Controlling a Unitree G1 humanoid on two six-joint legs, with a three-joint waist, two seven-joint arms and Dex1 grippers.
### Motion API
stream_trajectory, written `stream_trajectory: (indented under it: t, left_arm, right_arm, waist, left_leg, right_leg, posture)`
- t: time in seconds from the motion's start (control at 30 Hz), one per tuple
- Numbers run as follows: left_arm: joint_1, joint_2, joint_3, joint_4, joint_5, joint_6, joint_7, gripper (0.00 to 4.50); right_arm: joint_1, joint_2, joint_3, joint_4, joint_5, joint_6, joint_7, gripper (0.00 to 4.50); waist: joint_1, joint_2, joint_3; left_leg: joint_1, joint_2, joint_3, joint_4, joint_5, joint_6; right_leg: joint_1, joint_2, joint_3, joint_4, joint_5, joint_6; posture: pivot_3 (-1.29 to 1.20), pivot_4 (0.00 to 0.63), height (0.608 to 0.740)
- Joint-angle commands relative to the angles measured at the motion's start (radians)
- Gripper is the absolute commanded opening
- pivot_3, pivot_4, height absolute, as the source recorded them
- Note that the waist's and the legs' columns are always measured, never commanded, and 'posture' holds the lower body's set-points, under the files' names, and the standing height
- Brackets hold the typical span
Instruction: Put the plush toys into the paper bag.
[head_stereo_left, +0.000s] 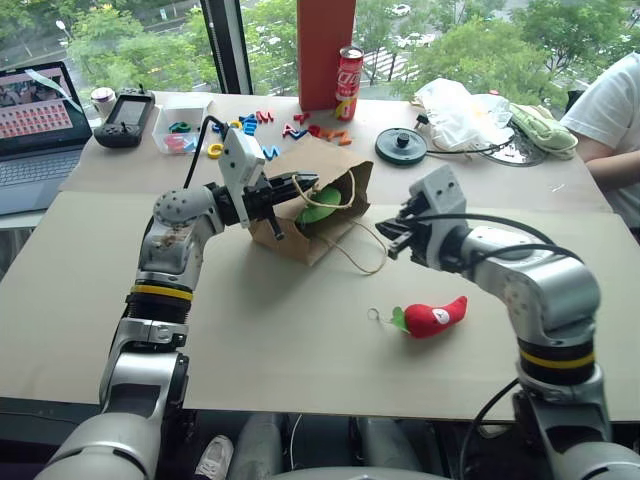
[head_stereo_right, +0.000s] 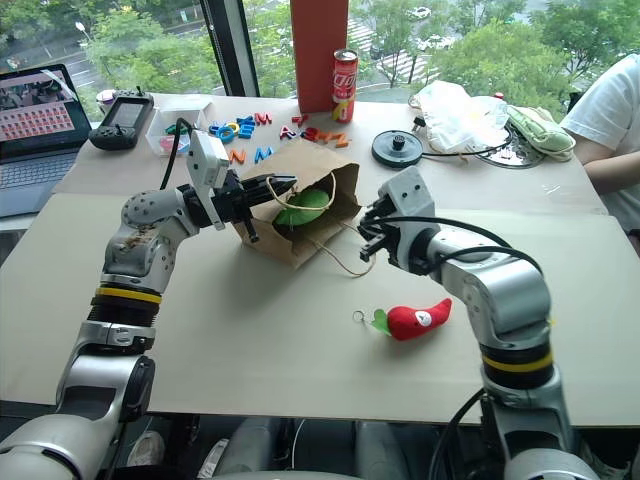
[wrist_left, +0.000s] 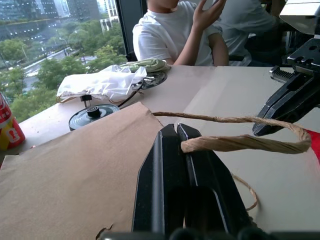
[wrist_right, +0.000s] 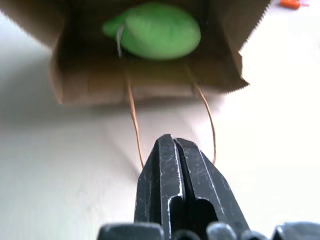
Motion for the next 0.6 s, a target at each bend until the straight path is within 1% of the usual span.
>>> stream_trajectory:
  t: [0.03,0.07,0.1,0.13,0.17,0.23,0.27,0.37,0.4,0.53,0.6]
  left_arm:
    - [-0.014,0.015,0.009,-0.014,-0.011,-0.004,-0.024,0.0]
    - [-0.015,0.016,0.008,-0.013,-0.01,-0.003,-0.028,0.0]
    - [-0.015,0.016,0.007,-0.014,-0.01,-0.002,-0.03,0.0]
    - [-0.015,0.016,0.007,-0.014,-0.009,-0.001,-0.032,0.0]
    - [-0.015,0.015,0.006,-0.015,-0.008,0.0,-0.033,0.0]
    - [-0.013,0.015,0.004,-0.018,-0.007,0.002,-0.034,0.0]
    - [-0.012,0.015,0.004,-0.02,-0.007,0.003,-0.034,0.0]
    - [-0.006,0.018,0.005,-0.028,-0.009,0.007,-0.035,0.0]
    - [-0.005,0.019,0.005,-0.03,-0.009,0.008,-0.036,0.0]
    - [-0.001,0.022,0.007,-0.034,-0.009,0.01,-0.034,0.0]
    - [0.001,0.022,0.007,-0.035,-0.009,0.01,-0.032,0.0]
  right_arm:
    - [0.074,-0.133,-0.008,-0.085,0.027,-0.098,0.14,0.78]
    - [0.103,-0.166,-0.001,-0.092,0.019,-0.126,0.165,1.05]
    - [0.124,-0.191,0.004,-0.094,0.015,-0.149,0.187,1.44]
    - [0.143,-0.233,0.023,-0.098,-0.003,-0.175,0.213,1.96]
    - [0.161,-0.282,0.05,-0.094,-0.032,-0.204,0.239,2.33]
    - [0.196,-0.367,0.102,-0.075,-0.092,-0.269,0.281,2.84]
    - [0.21,-0.403,0.124,-0.058,-0.12,-0.306,0.296,3.26]
    - [0.222,-0.453,0.146,-0.024,-0.153,-0.381,0.34,4.25]
    - [0.222,-0.459,0.147,-0.018,-0.158,-0.394,0.35,4.46]
    - [0.248,-0.558,0.189,0.041,-0.265,-0.526,0.421,4.46]
    - [0.247,-0.572,0.212,0.074,-0.315,-0.58,0.43,4.46]
  waist:
    - [-0.001,0.0,0.0]
    - [-0.002,0.0,0.0]
    - [-0.003,0.0,0.0]
    - [-0.003,0.0,0.0]
    - [-0.003,0.0,0.0]
    - [-0.001,0.001,0.0]
    - [0.001,0.001,0.0]
    - [0.004,0.001,0.0]
    - [0.005,0.001,0.0]
    - [0.007,0.001,0.0]
    - [0.008,0.001,0.0]
  left_leg:
    - [0.0,0.0,0.0,0.0,0.0,0.0]
    - [0.0,0.0,0.0,0.0,0.0,0.0]
    - [0.001,0.0,0.0,0.0,0.0,0.0]
    - [0.001,0.0,0.0,0.0,0.0,0.001]
    - [0.001,0.0,0.0,0.0,0.0,0.001]
    - [0.002,-0.001,0.0,0.001,0.001,0.001]
    - [0.002,0.0,0.0,0.001,0.001,0.001]
    - [0.001,-0.001,0.0,0.002,0.001,0.001]
    - [0.001,-0.001,0.001,0.002,0.001,0.001]
    - [0.001,-0.001,0.001,0.002,0.001,0.001]
    - [0.002,0.0,0.001,0.002,0.001,0.001]
  right_leg:
    - [0.0,0.0,0.0,-0.002,0.0,0.0]
    - [0.0,0.0,0.0,-0.006,0.0,0.0]
    - [0.001,0.001,0.0,-0.007,0.0,0.0]
    - [0.001,0.001,0.001,-0.007,0.0,0.0]
    - [0.001,0.001,0.001,-0.007,0.0,0.0]
    - [0.001,0.001,0.003,-0.007,0.0,0.0]
    - [0.002,0.001,0.003,-0.007,0.0,0.0]
    - [0.002,0.001,0.004,-0.008,0.0,0.0]
    - [0.002,0.001,0.004,-0.007,0.0,0.0]
    - [0.001,0.001,0.005,-0.007,0.0,0.0]
    - [0.001,0.001,0.005,-0.007,0.0,0.0]
  posture:
    - [0.0,0.15,0.739]
    - [0.0,0.15,0.739]
    - [0.0,0.15,0.739]
    - [0.0,0.15,0.739]
    - [0.0,0.15,0.739]
    - [0.0,0.15,0.739]
    - [0.0,0.15,0.739]
    - [0.0,0.15,0.739]
    - [0.0,0.15,0.739]
    - [0.0,0.15,0.739]
    - [0.0,0.15,0.739]
